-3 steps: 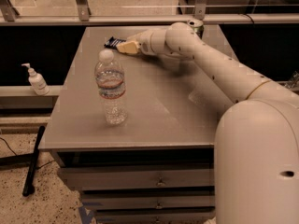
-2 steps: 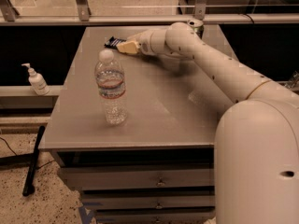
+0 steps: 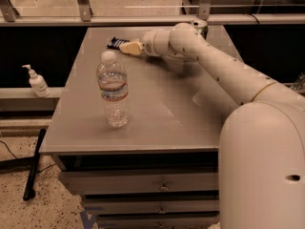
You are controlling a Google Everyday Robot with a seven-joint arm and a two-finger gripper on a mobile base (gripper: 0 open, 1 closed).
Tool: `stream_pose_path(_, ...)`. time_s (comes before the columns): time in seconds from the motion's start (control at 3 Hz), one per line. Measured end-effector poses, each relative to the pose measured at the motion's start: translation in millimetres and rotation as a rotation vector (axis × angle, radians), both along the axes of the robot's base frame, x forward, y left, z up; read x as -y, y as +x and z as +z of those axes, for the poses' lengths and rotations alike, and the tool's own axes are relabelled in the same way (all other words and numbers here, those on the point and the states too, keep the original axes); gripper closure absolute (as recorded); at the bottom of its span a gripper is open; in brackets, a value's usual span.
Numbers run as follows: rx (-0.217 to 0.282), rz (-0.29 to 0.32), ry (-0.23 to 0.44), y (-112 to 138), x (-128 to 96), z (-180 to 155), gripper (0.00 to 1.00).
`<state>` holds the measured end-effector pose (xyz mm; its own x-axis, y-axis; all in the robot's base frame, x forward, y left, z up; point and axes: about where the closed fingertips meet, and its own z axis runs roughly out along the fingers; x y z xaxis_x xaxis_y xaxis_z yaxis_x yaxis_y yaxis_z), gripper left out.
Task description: Pick rxbar blueberry
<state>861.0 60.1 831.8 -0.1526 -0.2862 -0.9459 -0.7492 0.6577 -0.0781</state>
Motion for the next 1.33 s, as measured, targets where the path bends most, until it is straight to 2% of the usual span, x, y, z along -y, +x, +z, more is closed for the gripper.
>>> stream_pose_path(0.33, 0.039, 0.039, 0.036, -28, 3, 38, 0.00)
stream_pose_path(0.67, 0.083, 0.125, 0.137, -78, 7, 106, 0.00)
stream_pose_path(1.0, 0.076, 0.189, 0.192, -106, 2, 130, 0.00)
stream_pose_path(1.33, 0.087, 0.207, 0.167, -112, -6, 133, 0.00)
